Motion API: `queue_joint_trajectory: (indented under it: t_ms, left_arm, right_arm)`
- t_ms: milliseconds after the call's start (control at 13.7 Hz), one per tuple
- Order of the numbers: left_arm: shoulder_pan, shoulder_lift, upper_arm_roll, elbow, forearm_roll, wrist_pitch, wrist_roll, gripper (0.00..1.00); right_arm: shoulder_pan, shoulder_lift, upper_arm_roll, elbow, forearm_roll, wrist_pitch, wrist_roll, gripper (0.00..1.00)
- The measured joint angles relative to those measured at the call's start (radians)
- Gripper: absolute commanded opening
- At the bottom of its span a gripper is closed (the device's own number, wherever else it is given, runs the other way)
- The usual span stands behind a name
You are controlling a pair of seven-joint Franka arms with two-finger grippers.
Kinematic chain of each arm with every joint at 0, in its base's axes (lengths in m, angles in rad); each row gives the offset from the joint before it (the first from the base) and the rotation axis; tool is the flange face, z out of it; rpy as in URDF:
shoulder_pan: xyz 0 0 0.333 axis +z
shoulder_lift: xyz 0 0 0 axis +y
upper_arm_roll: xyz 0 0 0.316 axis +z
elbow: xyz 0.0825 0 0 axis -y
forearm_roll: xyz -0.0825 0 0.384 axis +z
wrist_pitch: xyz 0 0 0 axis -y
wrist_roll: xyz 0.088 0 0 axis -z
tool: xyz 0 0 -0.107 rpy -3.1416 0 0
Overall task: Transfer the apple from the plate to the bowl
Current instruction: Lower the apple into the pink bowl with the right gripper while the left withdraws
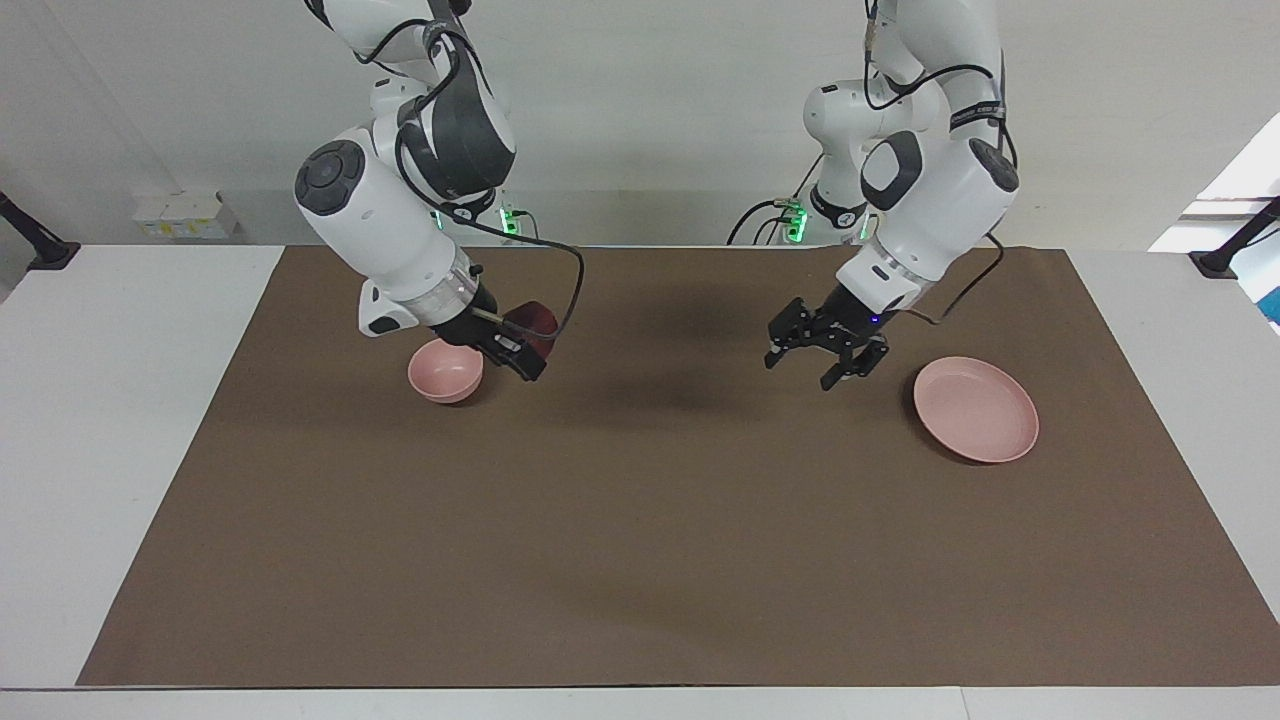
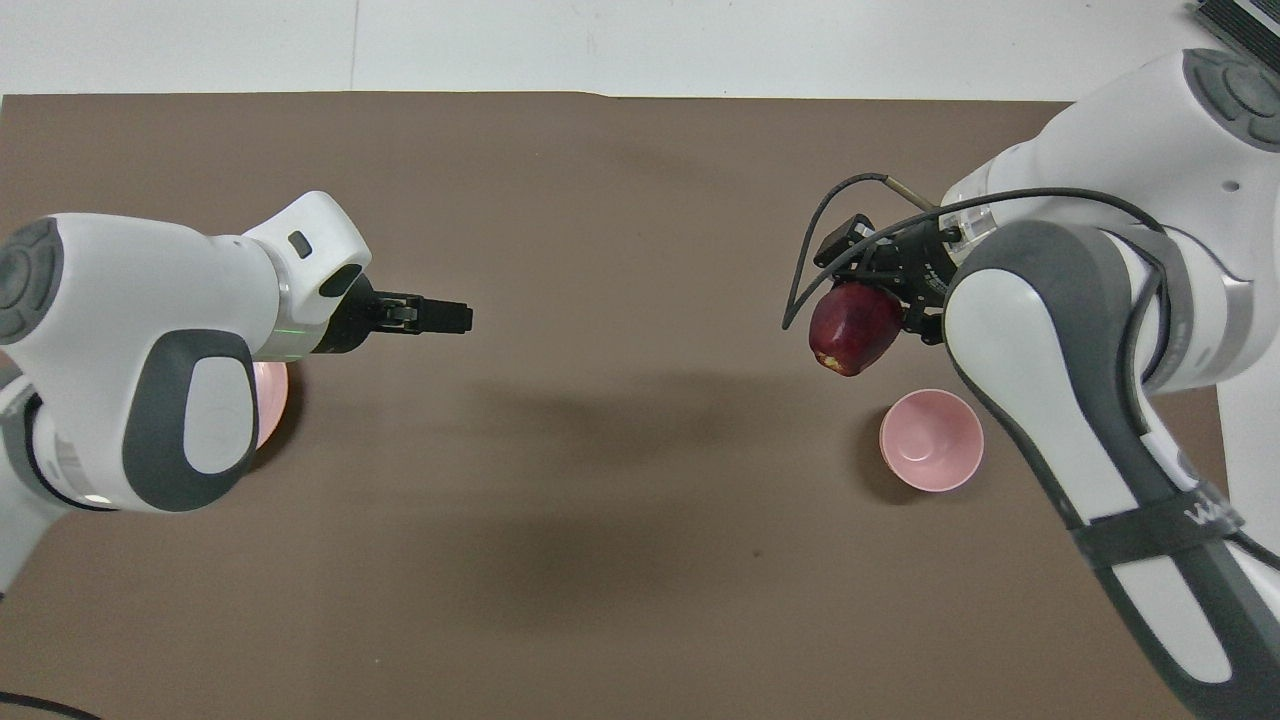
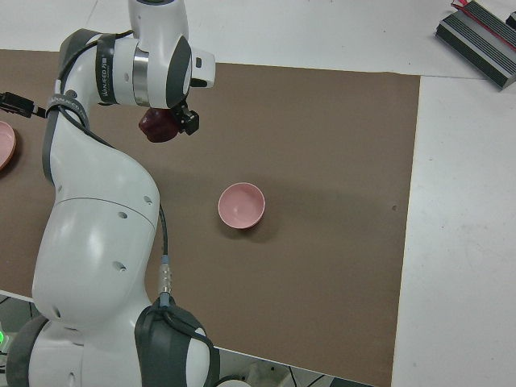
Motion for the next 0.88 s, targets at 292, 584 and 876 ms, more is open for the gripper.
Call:
queue_joint_trajectory:
  t_ms: [292,584,876]
  left_arm:
    - [0.069,-0.001,0.002,0.174,0.254,-0.242,0.001,1.00]
    - [0.113,-0.010,0.005,0.355,0.281,-0.459,0.001,1.00]
    - [0.118,-0.015,0.055,0.421,0.284,-0.549,0.003,1.00]
  right_arm:
    - [-0.065,-0.082,-0.002,-0.242,-0.090,0.136,-0.186,0.00]
    - [-0.094,-0.140,-0.003,-0.542,-0.120,0.415,-0.332,0.00]
    - [-0.095,-0.166,-0.003,-0.687,-0.167,0.569,-0.409,0.99]
